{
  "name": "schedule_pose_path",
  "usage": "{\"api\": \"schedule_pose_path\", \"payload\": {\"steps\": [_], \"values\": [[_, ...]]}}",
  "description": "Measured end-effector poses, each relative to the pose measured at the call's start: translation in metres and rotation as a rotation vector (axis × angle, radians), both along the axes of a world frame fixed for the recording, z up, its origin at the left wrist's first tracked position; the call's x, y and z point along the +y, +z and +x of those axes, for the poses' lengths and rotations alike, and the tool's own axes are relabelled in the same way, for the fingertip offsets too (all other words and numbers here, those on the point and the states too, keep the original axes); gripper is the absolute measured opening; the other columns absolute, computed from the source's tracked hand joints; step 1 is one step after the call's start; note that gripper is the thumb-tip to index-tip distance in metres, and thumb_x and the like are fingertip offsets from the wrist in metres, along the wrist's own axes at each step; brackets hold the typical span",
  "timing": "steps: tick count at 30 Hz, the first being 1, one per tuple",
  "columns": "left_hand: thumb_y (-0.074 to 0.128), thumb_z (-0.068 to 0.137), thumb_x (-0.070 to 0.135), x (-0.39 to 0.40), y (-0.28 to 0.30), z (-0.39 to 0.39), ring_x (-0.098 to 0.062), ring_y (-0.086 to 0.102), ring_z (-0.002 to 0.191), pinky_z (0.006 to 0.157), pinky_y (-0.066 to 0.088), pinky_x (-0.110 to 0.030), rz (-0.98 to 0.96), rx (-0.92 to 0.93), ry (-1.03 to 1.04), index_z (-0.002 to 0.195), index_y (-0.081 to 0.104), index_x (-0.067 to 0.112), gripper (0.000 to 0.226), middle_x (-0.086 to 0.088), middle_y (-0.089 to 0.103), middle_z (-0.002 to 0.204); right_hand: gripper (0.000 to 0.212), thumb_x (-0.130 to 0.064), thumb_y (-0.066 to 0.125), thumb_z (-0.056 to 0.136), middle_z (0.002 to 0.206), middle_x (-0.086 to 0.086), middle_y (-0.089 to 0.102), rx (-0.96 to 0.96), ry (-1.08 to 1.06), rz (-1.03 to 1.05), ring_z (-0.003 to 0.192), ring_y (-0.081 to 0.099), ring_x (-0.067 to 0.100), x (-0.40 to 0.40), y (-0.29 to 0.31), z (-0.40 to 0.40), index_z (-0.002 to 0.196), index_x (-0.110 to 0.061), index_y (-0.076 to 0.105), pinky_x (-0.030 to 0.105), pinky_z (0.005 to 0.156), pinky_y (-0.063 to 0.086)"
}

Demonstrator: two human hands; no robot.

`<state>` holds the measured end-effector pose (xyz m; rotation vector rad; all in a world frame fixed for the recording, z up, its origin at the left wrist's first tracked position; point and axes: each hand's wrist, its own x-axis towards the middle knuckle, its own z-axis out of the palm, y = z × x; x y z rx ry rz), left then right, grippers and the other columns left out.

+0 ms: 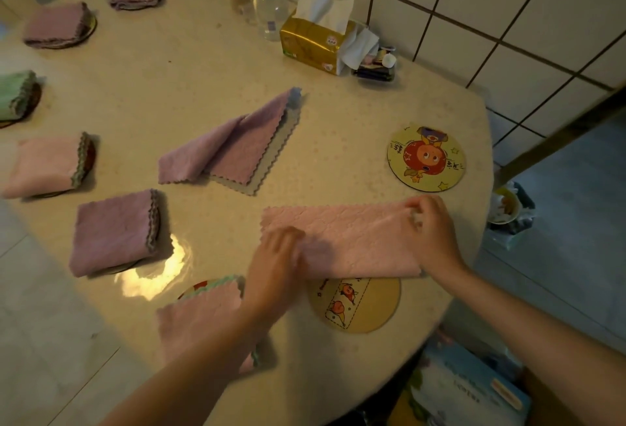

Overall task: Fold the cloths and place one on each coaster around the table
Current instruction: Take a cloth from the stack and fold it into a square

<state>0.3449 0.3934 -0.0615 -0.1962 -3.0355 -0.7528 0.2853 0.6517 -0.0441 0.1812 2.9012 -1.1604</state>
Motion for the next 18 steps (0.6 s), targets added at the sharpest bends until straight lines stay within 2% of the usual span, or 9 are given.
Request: {"api": "schedule_pose_path", "payload": {"steps": [2, 3, 5, 7, 10, 12, 15, 17, 18], "values": [[0.046, 0.096, 0.033, 0.015, -0.008, 0.021, -0.020, 0.026, 0.141, 0.116, 0.024, -0.042, -0.041, -0.115, -0.301, 0.143, 0.037, 0.026, 0.048, 0.003, 0.035, 0.151, 0.026, -0.014, 0.049, 0.093, 0.120, -0.004, 0.049, 0.073, 0.386, 0.164, 0.116, 0.045, 0.010, -0.006, 0.000, 0.031, 0.118, -0.015, 0.054, 0.019, 0.088, 0.045], [0.038, 0.098, 0.038, 0.019, -0.014, 0.030, -0.017, 0.011, 0.146, 0.119, 0.012, -0.039, -0.083, -0.155, -0.396, 0.148, 0.026, 0.029, 0.052, 0.006, 0.023, 0.157, 0.035, -0.008, 0.051, 0.090, 0.127, -0.002, 0.050, 0.102, 0.575, 0.288, 0.122, 0.044, 0.013, -0.007, -0.005, 0.046, 0.124, -0.016, 0.053, 0.025, 0.096, 0.046], [0.027, 0.100, 0.045, 0.024, -0.024, 0.039, -0.015, -0.007, 0.147, 0.119, 0.001, -0.038, -0.157, -0.192, -0.457, 0.152, 0.012, 0.030, 0.056, 0.010, 0.005, 0.159, 0.062, 0.006, 0.055, 0.075, 0.135, 0.002, 0.051, 0.147, 0.827, 0.471, 0.127, 0.046, 0.019, -0.006, -0.020, 0.068, 0.133, -0.016, 0.048, 0.033, 0.103, 0.043], [0.020, 0.099, 0.048, 0.023, -0.025, 0.041, -0.015, -0.015, 0.145, 0.119, -0.005, -0.041, -0.204, -0.204, -0.448, 0.152, 0.005, 0.031, 0.057, 0.011, -0.004, 0.159, 0.078, 0.011, 0.056, 0.064, 0.139, 0.004, 0.050, 0.134, 0.890, 0.547, 0.128, 0.047, 0.021, 0.001, -0.028, 0.077, 0.137, -0.013, 0.045, 0.036, 0.101, 0.045], [0.014, 0.097, 0.050, 0.012, -0.024, 0.042, -0.015, -0.017, 0.145, 0.117, -0.011, -0.042, -0.251, -0.228, -0.453, 0.151, -0.001, 0.034, 0.058, 0.014, -0.010, 0.158, 0.082, 0.010, 0.067, 0.057, 0.137, 0.006, 0.052, 0.177, 0.899, 0.649, 0.125, 0.050, 0.022, 0.015, -0.027, 0.080, 0.135, -0.008, 0.049, 0.038, 0.104, 0.040], [0.016, 0.098, 0.049, 0.000, -0.026, 0.043, -0.018, -0.009, 0.146, 0.117, -0.005, -0.044, -0.275, -0.222, -0.440, 0.151, 0.004, 0.033, 0.057, 0.012, -0.002, 0.158, 0.088, 0.006, 0.078, 0.050, 0.135, 0.008, 0.054, 0.167, 0.913, 0.694, 0.121, 0.054, 0.023, 0.027, -0.024, 0.080, 0.132, -0.007, 0.052, 0.037, 0.102, 0.037], [0.030, 0.097, 0.041, -0.020, -0.026, 0.038, -0.021, 0.019, 0.143, 0.113, 0.026, -0.048, -0.340, -0.193, -0.386, 0.149, 0.024, 0.029, 0.053, 0.005, 0.025, 0.155, 0.098, 0.002, 0.084, 0.041, 0.134, 0.008, 0.055, 0.097, 0.926, 0.715, 0.120, 0.055, 0.025, 0.038, -0.023, 0.076, 0.133, -0.009, 0.051, 0.038, 0.095, 0.048], [0.054, 0.090, 0.033, -0.033, -0.022, 0.033, -0.023, 0.037, 0.136, 0.101, 0.045, -0.045, -0.382, -0.161, -0.357, 0.142, 0.040, 0.023, 0.054, 0.000, 0.044, 0.146, 0.092, 0.000, 0.083, 0.044, 0.131, 0.007, 0.057, 0.096, 0.914, 0.721, 0.116, 0.058, 0.026, 0.038, -0.024, 0.071, 0.130, -0.011, 0.053, 0.037, 0.089, 0.053], [0.068, 0.083, 0.028, -0.036, -0.018, 0.030, -0.025, 0.044, 0.132, 0.095, 0.049, -0.043, -0.400, -0.159, -0.356, 0.138, 0.046, 0.021, 0.061, -0.002, 0.050, 0.142, 0.087, 0.000, 0.083, 0.046, 0.128, 0.008, 0.059, 0.103, 0.905, 0.717, 0.113, 0.059, 0.026, 0.036, -0.026, 0.069, 0.128, -0.012, 0.055, 0.037, 0.085, 0.054]]}}
